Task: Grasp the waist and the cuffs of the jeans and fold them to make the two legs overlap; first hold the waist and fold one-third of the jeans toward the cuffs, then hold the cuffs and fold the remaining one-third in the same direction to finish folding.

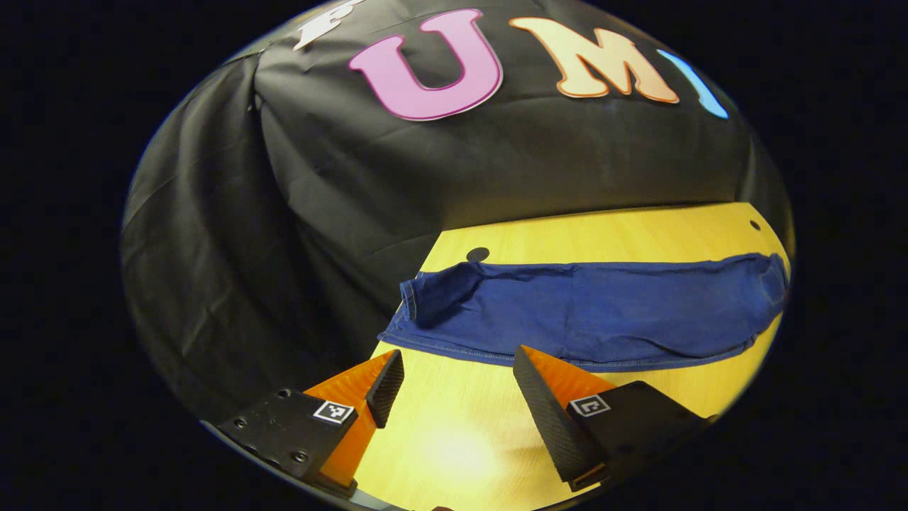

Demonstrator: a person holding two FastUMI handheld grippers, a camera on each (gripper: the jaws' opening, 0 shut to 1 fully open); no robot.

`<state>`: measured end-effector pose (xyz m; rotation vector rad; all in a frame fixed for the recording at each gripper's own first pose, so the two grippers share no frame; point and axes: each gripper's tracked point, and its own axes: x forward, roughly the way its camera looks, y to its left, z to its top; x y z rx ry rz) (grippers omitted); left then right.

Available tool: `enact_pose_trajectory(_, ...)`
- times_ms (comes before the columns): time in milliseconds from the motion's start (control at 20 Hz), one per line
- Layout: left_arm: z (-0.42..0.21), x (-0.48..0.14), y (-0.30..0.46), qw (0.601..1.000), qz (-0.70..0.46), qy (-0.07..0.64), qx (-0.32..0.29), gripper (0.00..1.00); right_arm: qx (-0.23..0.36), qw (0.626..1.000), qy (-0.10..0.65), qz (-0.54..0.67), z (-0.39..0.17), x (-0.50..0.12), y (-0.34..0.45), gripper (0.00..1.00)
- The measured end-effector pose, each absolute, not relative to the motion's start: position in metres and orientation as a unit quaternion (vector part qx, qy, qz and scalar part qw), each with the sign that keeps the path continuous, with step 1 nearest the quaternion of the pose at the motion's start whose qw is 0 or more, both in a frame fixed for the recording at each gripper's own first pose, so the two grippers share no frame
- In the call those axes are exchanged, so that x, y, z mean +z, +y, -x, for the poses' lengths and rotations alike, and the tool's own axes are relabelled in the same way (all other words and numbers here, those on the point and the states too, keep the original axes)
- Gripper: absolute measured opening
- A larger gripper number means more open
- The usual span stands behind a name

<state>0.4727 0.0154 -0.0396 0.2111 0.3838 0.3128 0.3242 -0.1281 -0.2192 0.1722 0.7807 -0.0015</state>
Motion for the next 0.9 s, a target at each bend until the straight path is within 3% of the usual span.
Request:
enact_pose_trajectory(100,-0.473,-0.044,0.027,0.963,-0.097,0.193,0.164,0.95,-0.002,0.925,0.373,-0.079,-0.326,-0.217,-0.128,0.34)
enact_pose_trajectory(250,-0.475,-0.048,0.046,0.960,-0.088,0.199,0.174,0.95,-0.015,0.930,0.356,-0.093,-0.326,-0.213,-0.129,0.07)
enact_pose_trajectory(600,-0.493,-0.059,0.102,0.961,-0.056,0.208,0.172,0.95,-0.085,0.945,0.302,-0.090,-0.334,-0.172,-0.168,0.03)
enact_pose_trajectory(900,-0.551,-0.092,0.130,0.968,-0.036,0.227,0.099,0.95,-0.190,0.944,0.269,-0.022,-0.308,-0.103,-0.203,0.02)
